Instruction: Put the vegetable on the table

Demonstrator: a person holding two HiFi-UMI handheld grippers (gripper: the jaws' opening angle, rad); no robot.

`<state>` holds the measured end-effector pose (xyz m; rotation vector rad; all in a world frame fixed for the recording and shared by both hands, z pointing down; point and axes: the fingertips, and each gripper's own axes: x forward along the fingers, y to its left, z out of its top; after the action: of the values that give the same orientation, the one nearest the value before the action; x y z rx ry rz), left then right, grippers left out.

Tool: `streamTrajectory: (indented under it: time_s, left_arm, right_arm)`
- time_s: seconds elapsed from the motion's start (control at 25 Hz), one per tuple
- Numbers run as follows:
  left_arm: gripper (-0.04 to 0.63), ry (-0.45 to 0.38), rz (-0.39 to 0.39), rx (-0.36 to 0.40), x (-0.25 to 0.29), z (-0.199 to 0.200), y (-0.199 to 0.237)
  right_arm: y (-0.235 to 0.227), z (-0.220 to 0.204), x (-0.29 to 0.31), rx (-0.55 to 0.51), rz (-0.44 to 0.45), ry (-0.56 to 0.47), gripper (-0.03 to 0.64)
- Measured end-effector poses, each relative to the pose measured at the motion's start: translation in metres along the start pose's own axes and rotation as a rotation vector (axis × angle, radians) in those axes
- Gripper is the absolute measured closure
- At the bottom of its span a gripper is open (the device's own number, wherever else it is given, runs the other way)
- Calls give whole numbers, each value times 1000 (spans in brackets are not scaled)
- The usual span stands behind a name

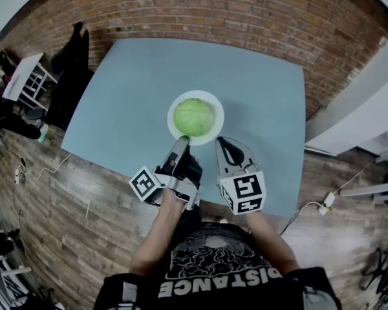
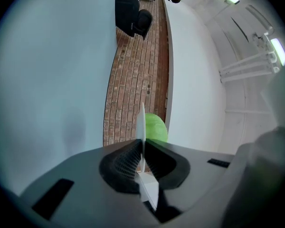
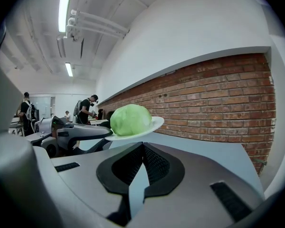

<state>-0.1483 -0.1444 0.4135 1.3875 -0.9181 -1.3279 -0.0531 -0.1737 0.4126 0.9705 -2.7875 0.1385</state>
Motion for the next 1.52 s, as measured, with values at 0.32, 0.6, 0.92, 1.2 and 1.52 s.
streamTrajectory:
  time_s: [0.32,0.6,0.92,1.2,1.52]
  left_arm:
    - [571,70,26,-1,17,33,23]
    - [572,131,59,-10,27,48,52]
    - [571,203,88,-6,29,55,82]
    - [572,297,122,21,32,55,104]
    - [571,374,192,32,38,48,138]
  right_arm:
    - [1,-2,32,12,-66,18,607]
    - [-5,-9,50,18,-119,45,607]
    - [-10,-28,60,28,-175,75,607]
    - [-12,-42,72,44,-212,94,607]
    - [-23,-59,74,68,-258,128,607]
